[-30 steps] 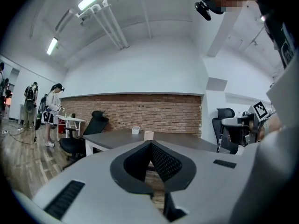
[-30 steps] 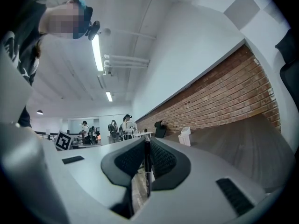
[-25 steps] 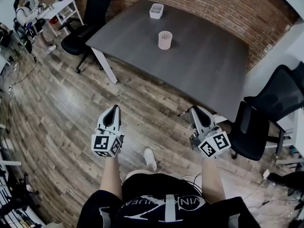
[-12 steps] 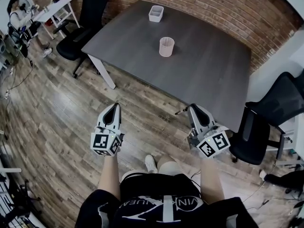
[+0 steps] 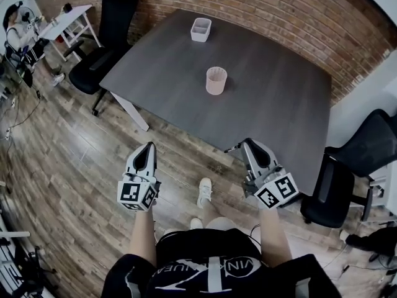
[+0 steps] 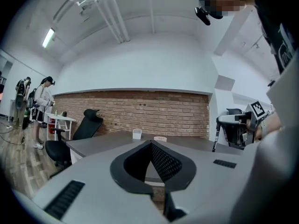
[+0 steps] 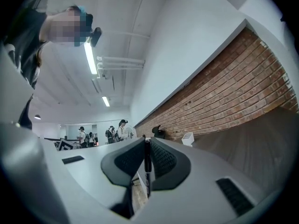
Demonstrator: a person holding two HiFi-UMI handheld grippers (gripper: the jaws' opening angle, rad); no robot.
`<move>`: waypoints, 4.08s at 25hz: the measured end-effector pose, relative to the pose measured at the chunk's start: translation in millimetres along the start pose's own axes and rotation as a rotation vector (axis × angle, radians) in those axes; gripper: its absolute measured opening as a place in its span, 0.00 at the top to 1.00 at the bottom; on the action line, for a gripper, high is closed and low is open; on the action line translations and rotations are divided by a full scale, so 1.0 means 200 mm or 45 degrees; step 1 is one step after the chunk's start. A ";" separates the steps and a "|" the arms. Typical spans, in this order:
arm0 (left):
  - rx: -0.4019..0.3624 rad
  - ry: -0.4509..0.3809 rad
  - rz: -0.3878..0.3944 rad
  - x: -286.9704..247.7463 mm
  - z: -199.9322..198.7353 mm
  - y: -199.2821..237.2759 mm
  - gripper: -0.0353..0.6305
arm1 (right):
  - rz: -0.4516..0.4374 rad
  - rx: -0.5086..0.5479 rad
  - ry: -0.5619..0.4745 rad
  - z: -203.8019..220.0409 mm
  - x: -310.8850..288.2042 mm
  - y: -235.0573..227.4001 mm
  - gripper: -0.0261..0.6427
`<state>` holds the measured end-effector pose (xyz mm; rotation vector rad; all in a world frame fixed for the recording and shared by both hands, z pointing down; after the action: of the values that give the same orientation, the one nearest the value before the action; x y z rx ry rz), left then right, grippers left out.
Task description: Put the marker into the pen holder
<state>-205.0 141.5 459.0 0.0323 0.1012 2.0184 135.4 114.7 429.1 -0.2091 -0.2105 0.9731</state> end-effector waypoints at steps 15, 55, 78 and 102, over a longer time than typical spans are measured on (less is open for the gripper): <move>0.015 0.035 0.069 -0.62 0.02 0.28 0.93 | 0.019 -0.011 0.031 0.03 -0.54 -0.31 0.89; 0.023 0.167 0.268 -1.49 0.09 0.50 0.93 | 0.051 -0.048 0.054 -0.01 -1.41 -0.72 0.89; -0.012 0.258 0.361 -1.58 0.20 0.45 0.93 | 0.103 -0.133 0.183 0.33 -1.55 -0.74 0.89; 0.049 0.218 0.300 -1.56 0.22 0.48 0.93 | 0.239 0.008 0.268 0.34 -1.52 -0.83 0.88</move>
<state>-152.4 -177.6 517.2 -0.1088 0.2551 2.2521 83.4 -223.5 514.1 -0.3279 0.0053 1.1296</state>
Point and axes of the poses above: the fingertips, and each gripper's own axes: x backward along the fingers, y to its left, z out of its underside, the point moved 6 cm from there along x, backward along the fingers, and after that the axes turned 9 degrees about z, right-handed, at the moved point
